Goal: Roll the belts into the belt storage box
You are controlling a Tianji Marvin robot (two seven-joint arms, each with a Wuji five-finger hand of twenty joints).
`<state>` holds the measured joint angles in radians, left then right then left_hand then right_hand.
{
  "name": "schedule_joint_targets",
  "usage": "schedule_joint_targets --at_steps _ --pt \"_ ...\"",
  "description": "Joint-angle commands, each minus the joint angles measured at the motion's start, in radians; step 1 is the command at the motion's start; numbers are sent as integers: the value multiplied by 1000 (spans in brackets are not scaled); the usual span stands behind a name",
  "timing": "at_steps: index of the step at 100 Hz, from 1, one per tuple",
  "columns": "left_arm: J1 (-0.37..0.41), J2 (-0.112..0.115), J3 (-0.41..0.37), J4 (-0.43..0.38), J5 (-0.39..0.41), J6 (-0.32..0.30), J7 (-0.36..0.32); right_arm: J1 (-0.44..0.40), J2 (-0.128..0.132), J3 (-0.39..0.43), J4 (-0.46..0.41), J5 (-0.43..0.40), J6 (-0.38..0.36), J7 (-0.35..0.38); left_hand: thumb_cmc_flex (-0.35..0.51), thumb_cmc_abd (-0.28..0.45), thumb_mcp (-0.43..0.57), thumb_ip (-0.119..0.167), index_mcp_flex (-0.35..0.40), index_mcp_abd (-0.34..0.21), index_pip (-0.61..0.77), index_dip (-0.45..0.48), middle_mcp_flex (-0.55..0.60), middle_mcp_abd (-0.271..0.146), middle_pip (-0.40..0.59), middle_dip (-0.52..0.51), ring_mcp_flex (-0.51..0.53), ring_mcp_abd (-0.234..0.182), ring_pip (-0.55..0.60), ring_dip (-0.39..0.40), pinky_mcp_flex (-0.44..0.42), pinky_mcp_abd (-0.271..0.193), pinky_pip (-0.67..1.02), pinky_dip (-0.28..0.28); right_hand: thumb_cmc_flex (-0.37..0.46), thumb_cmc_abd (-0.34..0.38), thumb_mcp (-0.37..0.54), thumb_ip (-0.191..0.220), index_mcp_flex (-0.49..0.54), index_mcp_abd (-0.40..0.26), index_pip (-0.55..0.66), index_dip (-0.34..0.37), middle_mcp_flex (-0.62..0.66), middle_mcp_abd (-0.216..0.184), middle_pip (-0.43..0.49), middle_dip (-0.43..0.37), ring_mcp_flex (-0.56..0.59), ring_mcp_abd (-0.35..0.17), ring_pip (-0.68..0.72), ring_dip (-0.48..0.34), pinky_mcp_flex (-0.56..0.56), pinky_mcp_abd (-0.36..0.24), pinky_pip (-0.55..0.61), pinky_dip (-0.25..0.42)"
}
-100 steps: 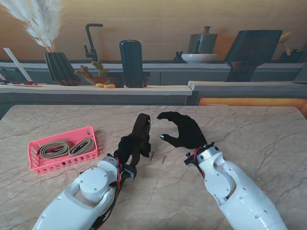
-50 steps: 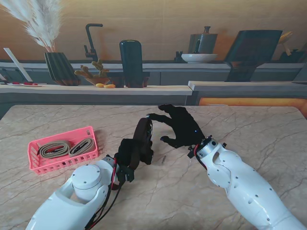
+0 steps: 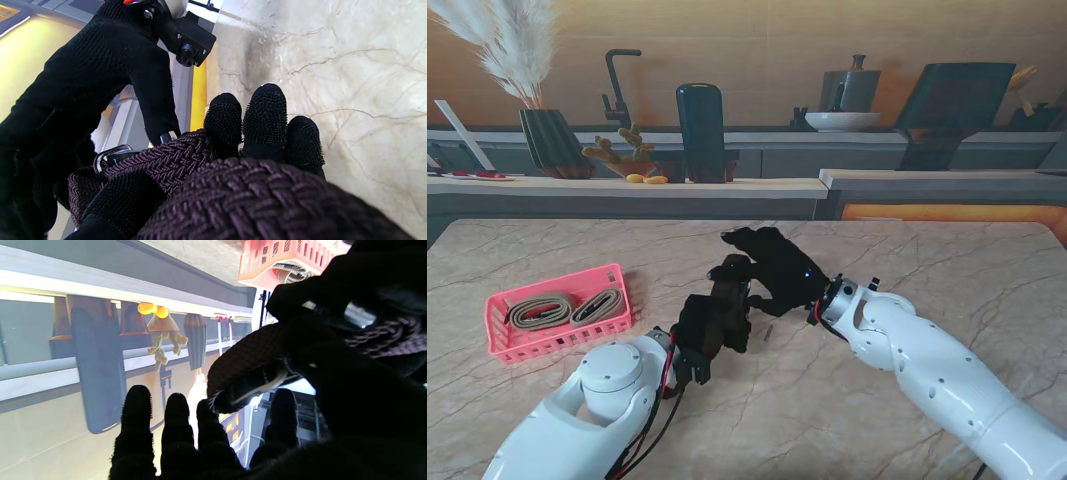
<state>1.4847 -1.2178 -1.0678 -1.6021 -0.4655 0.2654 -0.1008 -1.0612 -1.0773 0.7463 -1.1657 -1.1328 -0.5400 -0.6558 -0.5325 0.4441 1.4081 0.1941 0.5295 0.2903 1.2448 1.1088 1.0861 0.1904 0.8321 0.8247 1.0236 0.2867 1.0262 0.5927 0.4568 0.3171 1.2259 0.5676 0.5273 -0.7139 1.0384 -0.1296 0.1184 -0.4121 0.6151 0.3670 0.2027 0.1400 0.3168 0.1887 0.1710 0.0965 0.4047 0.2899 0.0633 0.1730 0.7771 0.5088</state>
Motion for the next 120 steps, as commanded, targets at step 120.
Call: schedule_joint_targets --at_steps 120 --pt "24 -13 -7 -38 -11 53 30 121 -40 -149 113 72 -10 47 -142 254 123 -55 -69 -8 -144 -6 -184 21 -131 -117 -107 31 -59 3 -117 53 -36 22 388 483 -336 -32 71 13 749 267 244 7 544 211 253 -27 304 187 41 -29 187 3"
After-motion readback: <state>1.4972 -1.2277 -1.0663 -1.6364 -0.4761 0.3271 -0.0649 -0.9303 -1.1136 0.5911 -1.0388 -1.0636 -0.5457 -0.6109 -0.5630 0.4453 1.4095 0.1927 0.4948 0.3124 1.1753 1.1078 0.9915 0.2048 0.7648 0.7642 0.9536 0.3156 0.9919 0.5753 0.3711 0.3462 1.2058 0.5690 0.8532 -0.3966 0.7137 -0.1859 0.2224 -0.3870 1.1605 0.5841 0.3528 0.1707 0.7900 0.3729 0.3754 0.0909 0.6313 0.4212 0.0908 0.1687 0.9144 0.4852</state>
